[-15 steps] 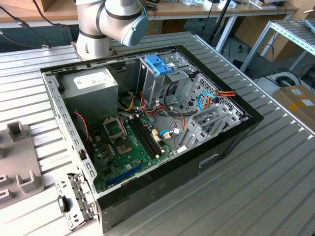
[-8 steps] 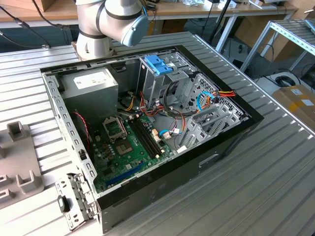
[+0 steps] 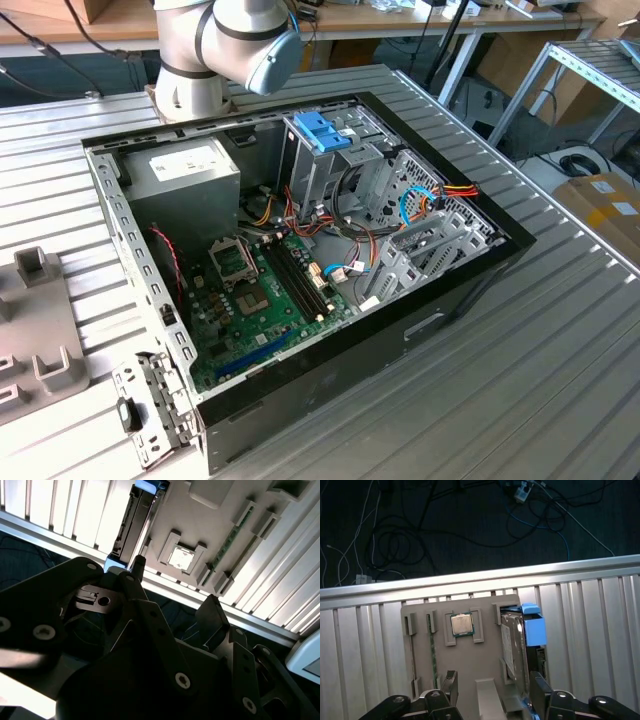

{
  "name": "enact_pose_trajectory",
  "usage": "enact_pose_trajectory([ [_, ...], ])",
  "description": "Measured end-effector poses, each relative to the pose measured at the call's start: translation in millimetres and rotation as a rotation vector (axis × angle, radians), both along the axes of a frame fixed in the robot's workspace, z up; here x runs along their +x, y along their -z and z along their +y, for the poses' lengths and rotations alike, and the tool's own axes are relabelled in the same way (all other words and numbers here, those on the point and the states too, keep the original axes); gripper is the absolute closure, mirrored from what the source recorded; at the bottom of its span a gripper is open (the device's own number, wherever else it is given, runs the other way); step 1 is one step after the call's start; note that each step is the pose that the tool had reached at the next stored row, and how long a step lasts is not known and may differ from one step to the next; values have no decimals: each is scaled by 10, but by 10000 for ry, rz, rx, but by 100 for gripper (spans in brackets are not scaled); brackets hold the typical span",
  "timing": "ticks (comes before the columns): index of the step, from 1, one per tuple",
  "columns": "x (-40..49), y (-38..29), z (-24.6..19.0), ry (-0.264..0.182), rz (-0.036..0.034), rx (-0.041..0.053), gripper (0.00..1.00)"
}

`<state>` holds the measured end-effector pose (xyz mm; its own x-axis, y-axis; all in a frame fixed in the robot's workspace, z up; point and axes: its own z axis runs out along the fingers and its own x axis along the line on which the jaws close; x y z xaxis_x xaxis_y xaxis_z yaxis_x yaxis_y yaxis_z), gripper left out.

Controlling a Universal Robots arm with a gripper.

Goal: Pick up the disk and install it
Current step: 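Pick up the disk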

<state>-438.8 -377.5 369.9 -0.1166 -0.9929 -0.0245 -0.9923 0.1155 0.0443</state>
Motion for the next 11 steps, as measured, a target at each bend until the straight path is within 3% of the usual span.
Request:
enact_pose_trajectory([
  [11,-2,28,0,1,0,0,33],
])
